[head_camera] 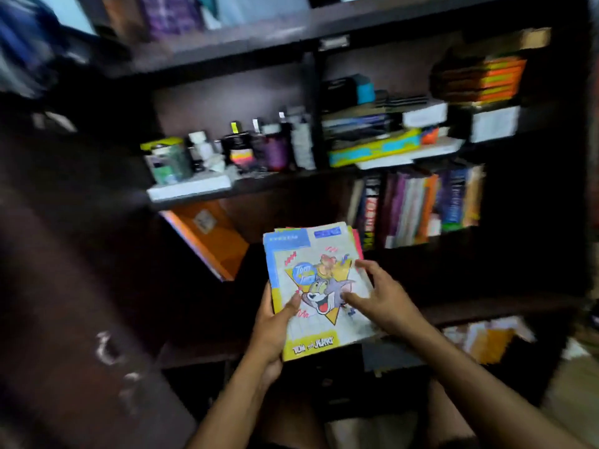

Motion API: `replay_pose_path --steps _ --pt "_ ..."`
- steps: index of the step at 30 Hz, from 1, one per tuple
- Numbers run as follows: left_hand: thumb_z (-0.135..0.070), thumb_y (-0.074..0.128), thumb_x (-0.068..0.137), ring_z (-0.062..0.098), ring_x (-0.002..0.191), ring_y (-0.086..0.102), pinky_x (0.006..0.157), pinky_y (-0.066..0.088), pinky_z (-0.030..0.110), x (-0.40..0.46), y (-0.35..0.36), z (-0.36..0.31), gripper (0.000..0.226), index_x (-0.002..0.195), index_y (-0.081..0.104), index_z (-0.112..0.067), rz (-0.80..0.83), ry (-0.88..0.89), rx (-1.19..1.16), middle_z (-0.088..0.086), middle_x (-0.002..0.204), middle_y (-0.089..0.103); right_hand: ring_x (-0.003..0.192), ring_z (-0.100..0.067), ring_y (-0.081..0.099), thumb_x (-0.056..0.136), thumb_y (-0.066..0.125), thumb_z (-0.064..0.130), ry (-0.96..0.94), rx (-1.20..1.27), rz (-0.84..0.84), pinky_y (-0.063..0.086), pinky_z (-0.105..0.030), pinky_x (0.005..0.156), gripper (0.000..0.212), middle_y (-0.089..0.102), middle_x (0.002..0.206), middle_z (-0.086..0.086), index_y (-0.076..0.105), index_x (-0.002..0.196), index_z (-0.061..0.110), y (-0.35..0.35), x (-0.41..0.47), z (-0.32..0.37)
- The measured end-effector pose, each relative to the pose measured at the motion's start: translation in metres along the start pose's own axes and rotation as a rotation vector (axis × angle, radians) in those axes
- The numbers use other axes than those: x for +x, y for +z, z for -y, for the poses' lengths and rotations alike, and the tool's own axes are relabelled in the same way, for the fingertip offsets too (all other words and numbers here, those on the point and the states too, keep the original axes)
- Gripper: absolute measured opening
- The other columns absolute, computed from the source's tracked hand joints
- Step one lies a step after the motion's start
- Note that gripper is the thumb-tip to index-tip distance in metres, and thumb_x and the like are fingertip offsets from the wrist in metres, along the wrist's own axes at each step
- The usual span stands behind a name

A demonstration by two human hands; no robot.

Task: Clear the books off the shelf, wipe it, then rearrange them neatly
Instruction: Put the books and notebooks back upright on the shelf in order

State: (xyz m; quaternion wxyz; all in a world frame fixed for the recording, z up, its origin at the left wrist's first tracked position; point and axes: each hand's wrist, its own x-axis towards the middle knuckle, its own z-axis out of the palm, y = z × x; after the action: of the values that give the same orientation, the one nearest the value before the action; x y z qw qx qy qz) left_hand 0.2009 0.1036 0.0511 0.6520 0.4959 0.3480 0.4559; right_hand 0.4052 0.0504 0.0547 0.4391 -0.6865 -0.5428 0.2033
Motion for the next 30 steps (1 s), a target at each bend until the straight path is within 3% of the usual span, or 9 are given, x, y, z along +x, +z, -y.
replay_pose_path --steps 3,5,7,9,11,14,20,26,30 --pt "-0.02 0.069 0.097 0.026 0.109 0.072 0.09 0.059 0.053 0.015 -0.048 -0.002 0.043 0.131 0.054 -0.042 -0.117 0.035 0.175 -0.001 0.123 0.073 0.124 -0.018 0.057 0.079 0.078 0.04 -0.092 -0.019 0.194 0.045 -0.029 0.103 0.076 0.06 0.136 0.002 0.046 0.145 0.023 0.04 0.034 0.01" --pt "-0.036 0.075 0.09 0.02 0.116 0.068 0.103 0.052 0.053 0.028 -0.075 0.004 0.049 0.127 0.051 -0.057 -0.184 0.03 0.547 -0.008 0.128 0.07 0.129 -0.02 0.054 0.081 0.075 0.044 -0.118 -0.097 0.324 0.04 -0.023 0.102 0.076 0.055 0.141 -0.001 0.046 0.147 0.019 0.068 0.05 0.005" --pt "-0.05 0.071 0.088 0.023 0.131 0.052 0.114 0.037 0.042 0.038 -0.089 0.01 0.052 0.136 0.051 -0.047 -0.178 -0.05 1.044 -0.004 0.136 0.059 0.133 -0.025 0.049 0.081 0.062 0.063 -0.166 -0.259 0.32 0.036 -0.026 0.104 0.074 0.05 0.146 0.0 0.05 0.143 0.025 0.087 0.059 -0.009" --pt "-0.056 0.067 0.088 0.023 0.132 0.037 0.109 0.033 0.03 0.041 -0.099 0.014 0.056 0.137 0.055 -0.033 -0.27 -0.063 1.243 0.002 0.133 0.044 0.128 -0.026 0.048 0.076 0.041 0.078 -0.229 -0.349 0.261 0.037 -0.032 0.103 0.079 0.048 0.148 0.004 0.054 0.139 0.033 0.102 0.067 -0.022" --pt "-0.057 0.07 0.086 0.015 0.124 0.035 0.102 0.036 0.026 0.038 -0.1 0.016 0.055 0.133 0.058 -0.033 -0.325 0.012 1.172 -0.004 0.124 0.035 0.125 -0.025 0.045 0.076 0.037 0.08 -0.269 -0.383 0.265 0.037 -0.032 0.1 0.079 0.046 0.15 0.005 0.052 0.14 0.036 0.105 0.077 -0.023" --pt "-0.046 0.078 0.083 0.01 0.11 0.053 0.091 0.046 0.025 0.038 -0.097 0.019 0.051 0.127 0.057 -0.031 -0.355 0.059 1.052 -0.006 0.119 0.046 0.127 -0.02 0.039 0.088 0.06 0.065 -0.277 -0.333 0.334 0.035 -0.029 0.101 0.06 0.047 0.145 0.007 0.051 0.14 0.036 0.104 0.092 -0.026" --pt "-0.022 0.071 0.09 0.018 0.09 0.073 0.084 0.061 0.047 0.047 -0.097 0.008 0.028 0.109 0.052 -0.031 -0.51 0.005 0.524 -0.001 0.107 0.074 0.1 -0.008 0.061 0.088 0.072 0.048 -0.198 0.159 0.175 0.051 -0.028 0.081 0.031 0.061 0.12 0.006 0.063 0.115 0.035 0.098 0.097 -0.032" --pt "0.0 0.055 0.101 0.013 0.083 0.073 0.065 0.059 0.031 0.054 -0.111 -0.012 0.029 0.118 0.043 -0.02 -0.676 0.302 0.229 0.003 0.107 0.072 0.131 -0.014 0.036 0.064 0.018 0.102 -0.454 -0.485 0.374 0.032 -0.032 0.104 0.099 0.039 0.152 0.023 0.048 0.142 0.049 0.104 0.093 -0.033" --pt "0.009 0.053 0.098 0.006 0.081 0.072 0.065 0.058 0.026 0.063 -0.121 -0.019 0.036 0.118 0.04 -0.019 -0.731 0.371 0.181 0.002 0.107 0.069 0.144 -0.013 0.026 0.082 0.034 0.086 -0.361 -0.523 0.507 0.024 -0.038 0.113 0.071 0.023 0.161 0.027 0.04 0.145 0.055 0.089 0.11 -0.028"
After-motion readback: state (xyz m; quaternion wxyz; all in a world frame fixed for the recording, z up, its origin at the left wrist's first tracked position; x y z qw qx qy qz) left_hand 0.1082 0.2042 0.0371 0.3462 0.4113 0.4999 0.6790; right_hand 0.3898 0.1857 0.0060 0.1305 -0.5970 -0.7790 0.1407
